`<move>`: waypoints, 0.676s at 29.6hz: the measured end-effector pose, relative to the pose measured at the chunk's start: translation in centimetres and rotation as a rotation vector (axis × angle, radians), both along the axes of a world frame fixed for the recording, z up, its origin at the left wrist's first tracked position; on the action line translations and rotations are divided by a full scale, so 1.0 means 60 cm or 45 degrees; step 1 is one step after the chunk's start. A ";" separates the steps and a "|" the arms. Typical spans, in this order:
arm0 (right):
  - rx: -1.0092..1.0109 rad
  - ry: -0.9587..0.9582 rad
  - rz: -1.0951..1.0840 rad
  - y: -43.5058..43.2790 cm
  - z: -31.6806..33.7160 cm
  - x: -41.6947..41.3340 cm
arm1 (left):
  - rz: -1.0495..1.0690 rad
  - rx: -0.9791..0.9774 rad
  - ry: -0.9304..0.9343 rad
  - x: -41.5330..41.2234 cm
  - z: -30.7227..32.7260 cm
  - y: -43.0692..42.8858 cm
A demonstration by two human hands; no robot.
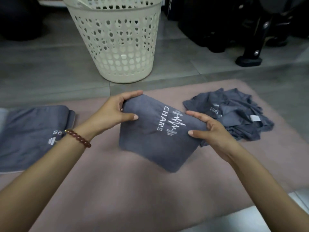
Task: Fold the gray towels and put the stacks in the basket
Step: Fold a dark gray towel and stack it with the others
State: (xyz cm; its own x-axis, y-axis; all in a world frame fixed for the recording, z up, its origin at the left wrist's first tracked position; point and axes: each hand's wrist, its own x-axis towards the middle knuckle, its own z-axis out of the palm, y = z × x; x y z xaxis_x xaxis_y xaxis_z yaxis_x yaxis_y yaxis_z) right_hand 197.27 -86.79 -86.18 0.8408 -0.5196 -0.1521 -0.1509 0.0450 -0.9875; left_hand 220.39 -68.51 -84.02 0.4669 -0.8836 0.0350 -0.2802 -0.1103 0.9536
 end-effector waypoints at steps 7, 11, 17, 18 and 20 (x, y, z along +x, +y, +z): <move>-0.235 0.081 -0.094 -0.023 0.008 0.032 | 0.164 0.142 -0.059 0.012 -0.025 0.000; -0.200 0.084 -0.168 -0.038 0.018 0.080 | 0.250 0.118 -0.135 0.043 -0.019 -0.030; -0.378 -0.212 -0.339 -0.020 0.033 0.085 | 0.311 -0.171 0.014 0.051 0.005 -0.030; -0.403 -0.199 -0.324 -0.011 0.017 0.077 | 0.299 -0.138 0.084 0.047 -0.008 -0.019; -0.400 -0.116 -0.288 0.013 -0.033 0.057 | 0.285 -0.010 0.183 0.033 -0.057 0.011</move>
State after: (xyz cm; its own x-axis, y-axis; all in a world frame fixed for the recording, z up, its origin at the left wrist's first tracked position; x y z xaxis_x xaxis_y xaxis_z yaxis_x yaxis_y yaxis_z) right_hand 200.71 -86.02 -88.18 0.7022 -0.7029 0.1134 -0.0831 -0.2390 -0.9675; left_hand 222.39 -67.86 -87.45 0.6513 -0.7578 -0.0390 -0.1115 -0.1465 0.9829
